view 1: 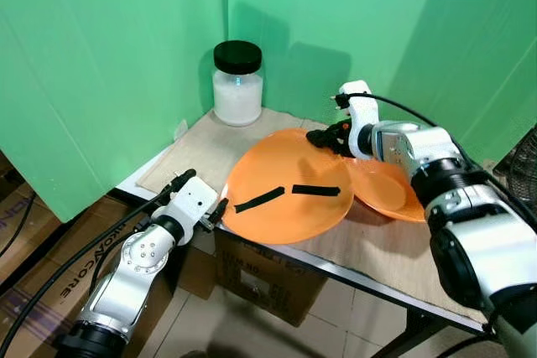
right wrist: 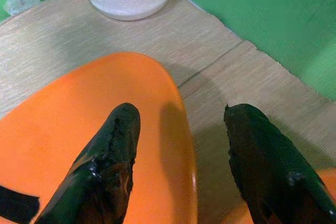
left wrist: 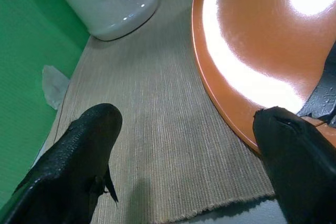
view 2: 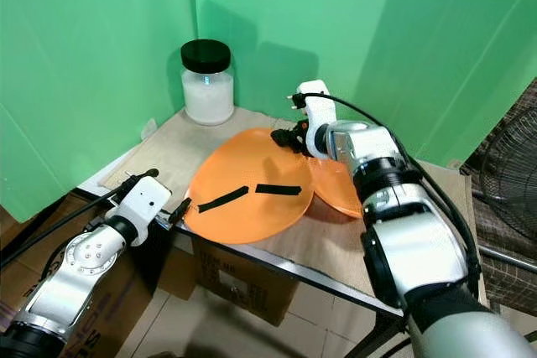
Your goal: Setting the table
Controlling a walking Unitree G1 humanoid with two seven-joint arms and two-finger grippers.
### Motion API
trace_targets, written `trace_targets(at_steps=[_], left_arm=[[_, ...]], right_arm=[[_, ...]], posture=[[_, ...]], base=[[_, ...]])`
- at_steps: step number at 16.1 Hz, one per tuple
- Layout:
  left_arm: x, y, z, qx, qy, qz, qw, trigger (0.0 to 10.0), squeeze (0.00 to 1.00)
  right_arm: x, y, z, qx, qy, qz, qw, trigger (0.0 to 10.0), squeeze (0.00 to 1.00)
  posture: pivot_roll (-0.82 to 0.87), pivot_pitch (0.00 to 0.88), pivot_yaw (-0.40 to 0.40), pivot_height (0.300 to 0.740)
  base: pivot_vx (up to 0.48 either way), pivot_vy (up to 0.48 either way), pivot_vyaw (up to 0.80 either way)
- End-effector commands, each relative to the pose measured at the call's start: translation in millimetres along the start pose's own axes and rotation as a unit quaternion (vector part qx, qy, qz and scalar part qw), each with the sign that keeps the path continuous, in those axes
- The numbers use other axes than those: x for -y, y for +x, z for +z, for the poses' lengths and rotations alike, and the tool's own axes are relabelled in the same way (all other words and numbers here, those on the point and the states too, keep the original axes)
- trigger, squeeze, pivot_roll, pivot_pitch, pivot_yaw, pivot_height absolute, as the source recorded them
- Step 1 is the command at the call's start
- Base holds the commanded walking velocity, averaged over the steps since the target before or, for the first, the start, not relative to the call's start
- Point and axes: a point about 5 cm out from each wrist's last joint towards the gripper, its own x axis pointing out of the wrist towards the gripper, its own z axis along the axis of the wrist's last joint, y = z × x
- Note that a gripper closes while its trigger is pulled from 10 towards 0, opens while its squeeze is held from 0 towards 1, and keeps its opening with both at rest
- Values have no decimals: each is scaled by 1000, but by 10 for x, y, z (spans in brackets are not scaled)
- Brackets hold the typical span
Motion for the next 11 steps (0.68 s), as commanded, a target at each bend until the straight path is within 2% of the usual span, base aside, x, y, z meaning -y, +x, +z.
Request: trace_targets(at_steps=[1, 3, 7, 11], left_arm=[[157, -67, -327, -79, -1, -28, 996, 10000, 0], [156, -66, -333, -81, -1, -28, 996, 10000, 0], [146, -61, -338, -82, -1, -25, 996, 10000, 0], [144, -60, -346, -84, -2, -23, 996, 10000, 0]], right_arm=[[61, -40, 23, -2, 7, 0, 1000, 10000, 0], [45, -52, -31, -27, 39, 37, 998, 10000, 0], [42, -76, -129, -79, 50, 69, 993, 10000, 0], [22, -104, -148, -96, 68, 102, 988, 10000, 0]], posture=[[41, 0, -87, 740], [40, 0, -86, 740], [42, 0, -88, 740], [42, 0, -88, 740]], base=[[0, 0, 0], [0, 0, 0], [0, 0, 0], [0, 0, 0]])
